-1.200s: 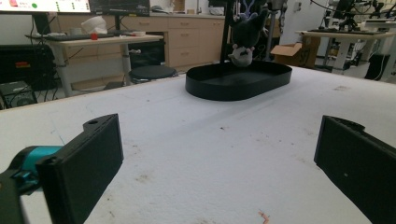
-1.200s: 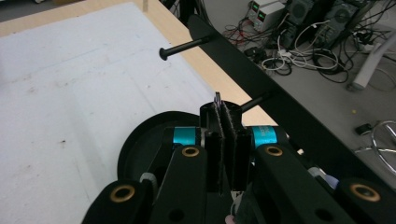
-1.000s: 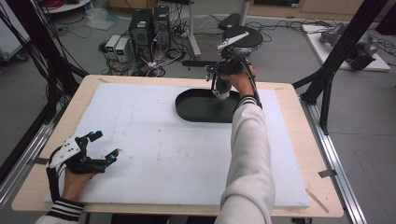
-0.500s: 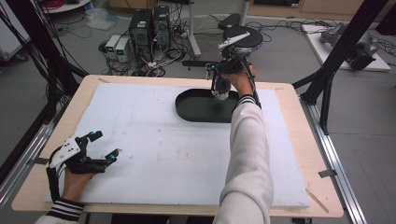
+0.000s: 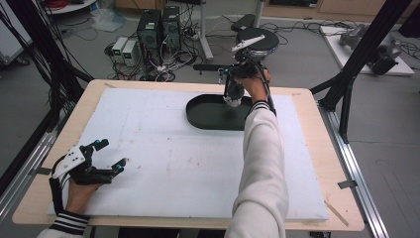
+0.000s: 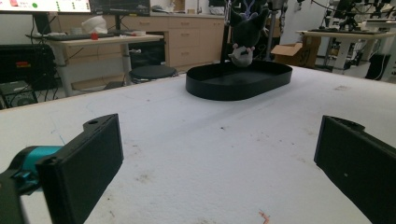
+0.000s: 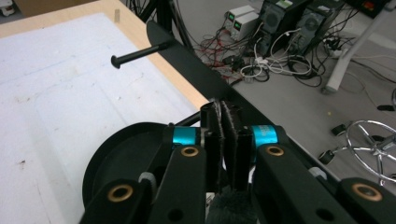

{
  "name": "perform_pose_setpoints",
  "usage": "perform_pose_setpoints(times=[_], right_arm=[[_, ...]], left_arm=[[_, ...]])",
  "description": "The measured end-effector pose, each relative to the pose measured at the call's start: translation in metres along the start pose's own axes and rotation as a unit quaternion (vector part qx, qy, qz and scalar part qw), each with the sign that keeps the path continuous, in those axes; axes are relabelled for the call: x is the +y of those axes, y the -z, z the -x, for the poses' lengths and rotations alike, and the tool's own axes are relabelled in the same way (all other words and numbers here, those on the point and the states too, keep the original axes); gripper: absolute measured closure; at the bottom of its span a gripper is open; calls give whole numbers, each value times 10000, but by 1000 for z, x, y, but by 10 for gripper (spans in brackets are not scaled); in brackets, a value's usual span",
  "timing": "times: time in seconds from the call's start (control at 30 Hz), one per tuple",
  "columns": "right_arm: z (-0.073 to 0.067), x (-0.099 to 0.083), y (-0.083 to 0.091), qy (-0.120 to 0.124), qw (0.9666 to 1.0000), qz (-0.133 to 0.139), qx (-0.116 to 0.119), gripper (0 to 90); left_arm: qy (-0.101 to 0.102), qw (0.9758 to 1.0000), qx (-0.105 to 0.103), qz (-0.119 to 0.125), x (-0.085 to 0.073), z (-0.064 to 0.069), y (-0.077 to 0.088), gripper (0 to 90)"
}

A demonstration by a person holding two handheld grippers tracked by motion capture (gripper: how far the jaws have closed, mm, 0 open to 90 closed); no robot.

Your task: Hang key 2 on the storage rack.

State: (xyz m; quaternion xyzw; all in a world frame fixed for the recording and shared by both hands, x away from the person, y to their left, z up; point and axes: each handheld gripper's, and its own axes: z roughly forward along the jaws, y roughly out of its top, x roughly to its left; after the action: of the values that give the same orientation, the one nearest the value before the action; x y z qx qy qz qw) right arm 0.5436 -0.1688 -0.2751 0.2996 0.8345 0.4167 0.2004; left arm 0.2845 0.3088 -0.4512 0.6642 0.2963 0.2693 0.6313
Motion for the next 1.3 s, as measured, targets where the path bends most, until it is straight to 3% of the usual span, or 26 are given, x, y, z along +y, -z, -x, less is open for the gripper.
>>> perform_pose_setpoints(times=[0.13, 0.27, 0.43, 0.47, 0.57, 0.67, 0.73, 0.77, 0.9, 1.1, 1.3], right_arm=[[1, 0, 5, -24, 10000, 76, -24, 859], [2, 0, 9, -34, 9998, 161, -92, 752], [-6, 2, 12, -239, 9978, 301, -533, 116], [-8, 2, 13, -277, 9972, 337, -612, 85], [-14, 6, 23, -392, 9969, 490, -475, 7], [-24, 11, 36, -283, 9973, 539, -404, 7], [-32, 11, 47, -215, 9959, 764, -423, 7], [-36, 9, 54, -280, 9949, 892, -368, 7], [-48, -1, 73, -204, 9944, 964, -375, 7], [-64, -27, 104, -225, 9927, 1128, -361, 7], [-78, -65, 129, -289, 9892, 1406, -304, 7]], left_arm=[[0, 10000, 3, -5, 0, 0, 0, 17], [-4, 10000, 1, 5, 0, 0, 0, 17], [1, 10000, 5, 5, 0, 0, 0, 17], [-12, 10000, 3, 6, 0, 0, 0, 17], [-32, 10000, -2, -2, 0, 0, 0, 17], [-15, 10000, -4, 23, 0, 0, 0, 17], [-40, 10000, -10, -8, 0, 0, 0, 17], [-33, 10000, -8, -4, 0, 1, 0, 17], [-23, 10000, -10, 10, 0, 0, 0, 17], [-31, 10000, -5, -2, 0, 1, 0, 17], [-21, 10000, 0, 1, 0, 1, 0, 17]])
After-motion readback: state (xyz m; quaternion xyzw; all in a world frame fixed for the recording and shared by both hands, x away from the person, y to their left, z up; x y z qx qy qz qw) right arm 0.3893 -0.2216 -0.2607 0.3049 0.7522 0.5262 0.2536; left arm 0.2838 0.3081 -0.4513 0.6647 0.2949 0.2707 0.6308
